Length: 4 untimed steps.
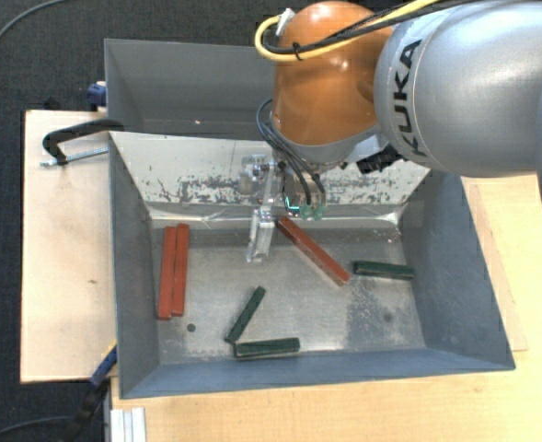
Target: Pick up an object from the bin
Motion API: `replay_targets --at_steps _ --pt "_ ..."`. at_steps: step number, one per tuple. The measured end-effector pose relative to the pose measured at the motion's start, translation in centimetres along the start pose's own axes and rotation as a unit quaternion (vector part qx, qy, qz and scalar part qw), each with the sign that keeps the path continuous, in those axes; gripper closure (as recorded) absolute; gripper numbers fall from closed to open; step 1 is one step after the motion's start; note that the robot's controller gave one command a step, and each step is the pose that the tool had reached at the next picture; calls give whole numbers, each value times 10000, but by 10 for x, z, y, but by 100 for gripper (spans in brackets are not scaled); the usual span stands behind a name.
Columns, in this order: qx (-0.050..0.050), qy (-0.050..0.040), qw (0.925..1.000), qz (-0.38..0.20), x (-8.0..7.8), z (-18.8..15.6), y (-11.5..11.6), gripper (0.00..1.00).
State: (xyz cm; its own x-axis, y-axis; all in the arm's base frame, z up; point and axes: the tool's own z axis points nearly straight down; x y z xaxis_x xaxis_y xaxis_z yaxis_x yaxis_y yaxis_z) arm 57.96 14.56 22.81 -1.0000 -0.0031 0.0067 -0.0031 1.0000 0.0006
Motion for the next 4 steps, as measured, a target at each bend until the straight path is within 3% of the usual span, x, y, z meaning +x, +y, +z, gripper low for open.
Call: replay_targets --at_steps 1,2,3,4 --pt "5 -7 9988 -491 68 161 -47 0" --pt "-6 -63 9879 -1551 53 157 -11 0" --pt "-4 -56 9881 -1538 53 158 -12 100" --pt "5 -98 9596 -2813 53 28 2 100"
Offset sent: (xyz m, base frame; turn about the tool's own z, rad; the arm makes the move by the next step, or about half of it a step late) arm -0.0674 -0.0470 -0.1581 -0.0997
